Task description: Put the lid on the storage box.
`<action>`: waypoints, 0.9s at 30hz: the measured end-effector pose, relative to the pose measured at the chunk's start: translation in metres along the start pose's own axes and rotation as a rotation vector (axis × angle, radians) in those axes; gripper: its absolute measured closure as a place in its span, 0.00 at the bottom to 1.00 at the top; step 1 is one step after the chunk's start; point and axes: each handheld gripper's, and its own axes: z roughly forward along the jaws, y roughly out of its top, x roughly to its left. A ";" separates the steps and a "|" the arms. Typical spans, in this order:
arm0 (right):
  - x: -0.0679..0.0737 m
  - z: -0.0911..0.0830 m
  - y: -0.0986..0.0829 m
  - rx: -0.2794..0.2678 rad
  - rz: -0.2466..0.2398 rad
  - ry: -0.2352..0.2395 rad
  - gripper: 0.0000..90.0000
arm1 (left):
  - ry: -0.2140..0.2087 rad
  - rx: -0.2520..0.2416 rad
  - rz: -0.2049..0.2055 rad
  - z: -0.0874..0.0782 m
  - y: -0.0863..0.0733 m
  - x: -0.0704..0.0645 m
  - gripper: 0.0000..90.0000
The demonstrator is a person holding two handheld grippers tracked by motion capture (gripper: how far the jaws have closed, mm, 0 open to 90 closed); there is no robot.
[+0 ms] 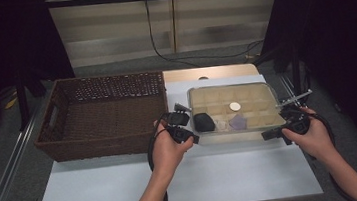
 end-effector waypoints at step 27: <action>0.007 -0.004 -0.011 -0.021 -0.038 0.000 0.70 | -0.015 -0.051 0.063 -0.007 -0.020 0.009 0.60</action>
